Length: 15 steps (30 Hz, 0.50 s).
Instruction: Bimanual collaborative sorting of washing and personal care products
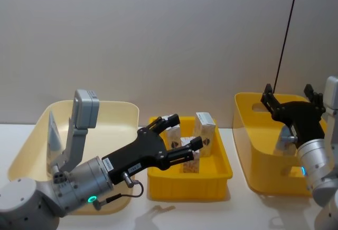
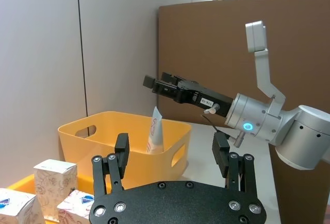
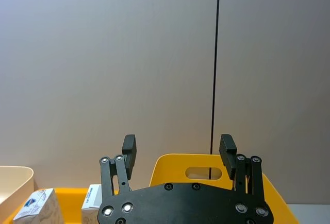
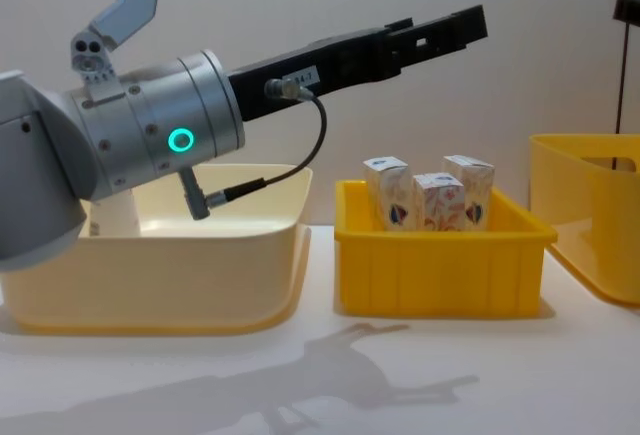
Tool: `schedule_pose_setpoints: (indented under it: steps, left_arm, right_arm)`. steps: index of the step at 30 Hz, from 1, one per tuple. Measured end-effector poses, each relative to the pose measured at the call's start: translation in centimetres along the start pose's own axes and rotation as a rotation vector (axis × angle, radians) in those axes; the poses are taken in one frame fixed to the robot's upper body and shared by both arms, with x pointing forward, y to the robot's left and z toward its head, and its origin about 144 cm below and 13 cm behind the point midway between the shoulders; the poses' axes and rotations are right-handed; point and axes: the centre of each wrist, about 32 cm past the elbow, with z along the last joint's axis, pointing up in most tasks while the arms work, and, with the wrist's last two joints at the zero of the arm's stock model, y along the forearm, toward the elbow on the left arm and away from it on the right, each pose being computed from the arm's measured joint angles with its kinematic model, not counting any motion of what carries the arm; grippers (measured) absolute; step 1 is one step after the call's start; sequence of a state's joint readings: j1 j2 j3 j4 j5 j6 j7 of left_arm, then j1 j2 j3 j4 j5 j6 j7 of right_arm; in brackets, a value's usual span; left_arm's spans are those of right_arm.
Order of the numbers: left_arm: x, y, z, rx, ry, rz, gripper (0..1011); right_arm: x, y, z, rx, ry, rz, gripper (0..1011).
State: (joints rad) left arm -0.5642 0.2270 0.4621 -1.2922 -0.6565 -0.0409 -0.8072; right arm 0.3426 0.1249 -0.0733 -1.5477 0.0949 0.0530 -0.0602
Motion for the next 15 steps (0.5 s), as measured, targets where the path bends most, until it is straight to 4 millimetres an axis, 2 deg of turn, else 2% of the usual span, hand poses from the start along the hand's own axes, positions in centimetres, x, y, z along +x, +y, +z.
schedule_pose_setpoints:
  steps: [6,15]
  left_arm:
    - [-0.4,0.4,-0.2,0.022,-0.015,0.041,1004]
    - [-1.4,1.4,-0.8,0.079,-0.056,0.146,1003]
  right_arm:
    - [0.0,-0.9,-0.5,-0.012,-0.002,0.025,1001]
    - [0.0,-3.4,-1.7,-0.050,0.000,0.101,1001]
